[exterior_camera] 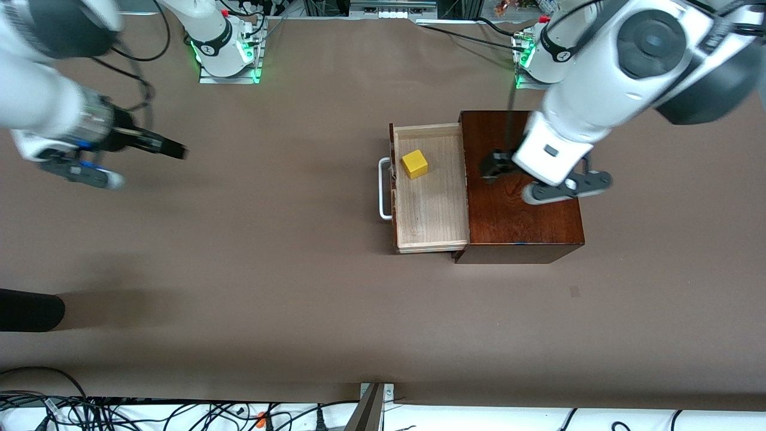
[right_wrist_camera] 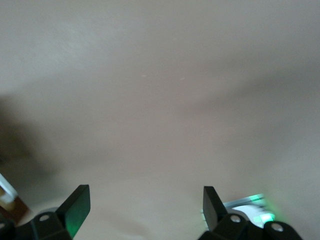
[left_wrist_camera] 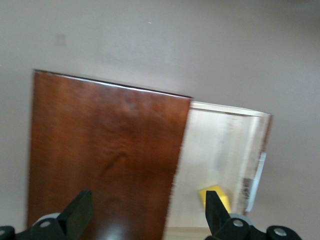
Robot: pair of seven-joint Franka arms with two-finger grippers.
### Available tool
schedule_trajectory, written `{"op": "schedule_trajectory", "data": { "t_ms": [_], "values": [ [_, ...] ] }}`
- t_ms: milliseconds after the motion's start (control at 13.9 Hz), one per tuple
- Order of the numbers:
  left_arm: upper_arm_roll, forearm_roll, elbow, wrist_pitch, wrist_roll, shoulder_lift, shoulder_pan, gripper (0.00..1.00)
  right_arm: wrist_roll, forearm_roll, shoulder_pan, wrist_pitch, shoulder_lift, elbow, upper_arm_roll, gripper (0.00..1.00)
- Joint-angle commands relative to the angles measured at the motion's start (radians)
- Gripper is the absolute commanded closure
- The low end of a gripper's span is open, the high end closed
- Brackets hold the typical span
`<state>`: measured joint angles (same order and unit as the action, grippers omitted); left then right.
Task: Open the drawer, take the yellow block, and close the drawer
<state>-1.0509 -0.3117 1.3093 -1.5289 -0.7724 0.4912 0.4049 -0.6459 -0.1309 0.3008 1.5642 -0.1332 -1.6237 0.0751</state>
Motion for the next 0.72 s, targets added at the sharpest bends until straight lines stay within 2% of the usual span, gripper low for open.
{"op": "schedule_trajectory", "data": {
  "t_ms": [0, 72, 216, 433, 577, 649],
  "values": [
    [0.095, 0.055, 0.021, 0.024, 0.157, -0.049, 0.022, 0.00, -0.339, -0.041, 0.133, 0.100, -0.052, 0.005, 0.009, 0.00],
    [0.160, 0.098, 0.021, 0.023, 0.223, -0.080, 0.019, 0.00, -0.473, -0.042, 0.183, 0.124, -0.071, 0.008, 0.009, 0.00],
    [0.355, 0.230, 0.044, 0.024, 0.415, -0.176, -0.024, 0.00, -0.732, -0.070, 0.265, 0.218, -0.121, 0.045, 0.009, 0.00],
    [0.711, 0.365, 0.109, 0.027, 0.618, -0.296, -0.196, 0.00, -1.102, -0.076, 0.356, 0.283, -0.241, 0.169, 0.008, 0.00],
    [0.884, 0.381, 0.160, 0.024, 0.689, -0.351, -0.308, 0.00, -1.164, -0.072, 0.423, 0.298, -0.334, 0.261, -0.001, 0.00],
    [0.946, 0.381, 0.174, 0.024, 0.717, -0.370, -0.355, 0.00, -1.178, -0.072, 0.452, 0.300, -0.376, 0.301, -0.001, 0.00]
  ]
}}
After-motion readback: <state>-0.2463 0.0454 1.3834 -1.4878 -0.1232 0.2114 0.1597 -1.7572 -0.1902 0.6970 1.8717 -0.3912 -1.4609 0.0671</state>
